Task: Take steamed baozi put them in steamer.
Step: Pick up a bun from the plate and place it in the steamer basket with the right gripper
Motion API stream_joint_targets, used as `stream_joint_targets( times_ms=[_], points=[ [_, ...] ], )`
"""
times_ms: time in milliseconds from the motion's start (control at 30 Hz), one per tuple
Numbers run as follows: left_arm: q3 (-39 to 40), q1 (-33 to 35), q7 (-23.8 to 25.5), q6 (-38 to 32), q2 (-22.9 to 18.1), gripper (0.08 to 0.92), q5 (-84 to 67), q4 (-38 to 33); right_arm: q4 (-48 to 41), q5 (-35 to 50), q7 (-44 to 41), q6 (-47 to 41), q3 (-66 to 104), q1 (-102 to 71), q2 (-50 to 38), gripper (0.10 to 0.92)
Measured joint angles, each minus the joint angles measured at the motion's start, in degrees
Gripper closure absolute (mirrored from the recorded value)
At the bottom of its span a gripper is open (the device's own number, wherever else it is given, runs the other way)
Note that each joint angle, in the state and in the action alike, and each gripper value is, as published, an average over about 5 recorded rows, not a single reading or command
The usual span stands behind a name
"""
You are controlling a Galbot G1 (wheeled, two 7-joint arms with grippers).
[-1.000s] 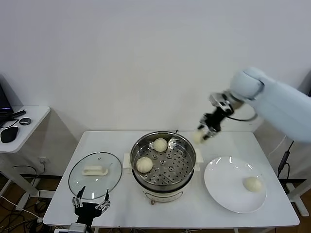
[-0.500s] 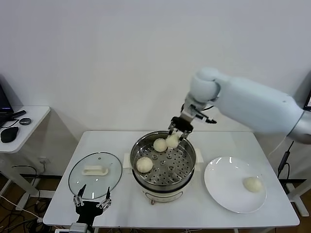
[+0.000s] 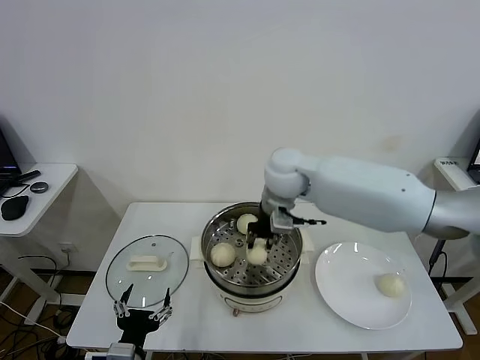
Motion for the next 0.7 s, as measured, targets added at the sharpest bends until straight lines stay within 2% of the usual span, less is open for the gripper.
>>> stream_joint_targets(
  times_ms=[500, 600, 700],
  points=[
    [-0.05, -0.38, 0.2, 0.1, 0.31, 0.177, -0.4, 0.36, 3.48, -3.77, 0.87, 1.62, -2.17, -2.14, 1.63, 0.591],
    [-0.1, -0.23, 0.19, 0.09, 0.24, 0.177, -0.41, 0.11, 3.84, -4.32, 1.08, 1.24, -2.25, -2.19, 1.53, 0.556],
    [-0.08, -0.1, 0.17, 0.08, 0.17, 0.177, -0.4, -0.11, 4.31, -4.38, 1.21, 0.66, -2.33, -1.93, 1.18, 0.477]
  ],
)
